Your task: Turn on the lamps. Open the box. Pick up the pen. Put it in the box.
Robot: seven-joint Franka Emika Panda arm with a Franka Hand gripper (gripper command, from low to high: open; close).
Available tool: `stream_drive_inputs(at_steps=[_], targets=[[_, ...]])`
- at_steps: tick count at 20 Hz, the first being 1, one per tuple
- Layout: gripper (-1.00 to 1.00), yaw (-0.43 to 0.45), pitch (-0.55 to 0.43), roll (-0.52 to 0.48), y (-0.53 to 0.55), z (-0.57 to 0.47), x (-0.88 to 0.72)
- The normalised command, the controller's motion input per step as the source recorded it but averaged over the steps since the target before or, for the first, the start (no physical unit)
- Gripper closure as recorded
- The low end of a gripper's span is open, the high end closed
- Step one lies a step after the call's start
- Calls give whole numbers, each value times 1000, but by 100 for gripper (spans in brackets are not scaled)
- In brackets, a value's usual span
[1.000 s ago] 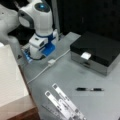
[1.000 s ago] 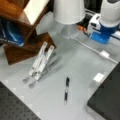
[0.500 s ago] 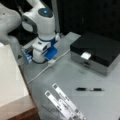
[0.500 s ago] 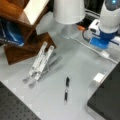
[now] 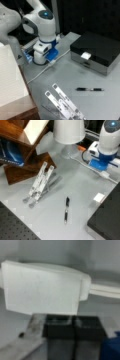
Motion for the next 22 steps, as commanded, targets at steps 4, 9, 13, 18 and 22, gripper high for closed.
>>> stream_drive_inputs(at_steps=[4,9,13,18,22], targets=[[100,36,-327,53,-142,-349,-422],[100,56,-319,33,-158,-285,-458],[100,82,-325,23,-214,-311,-540],[100,96,-339,24,-248,-326,-637],[100,96,-365,32,-245,-315,-672]])
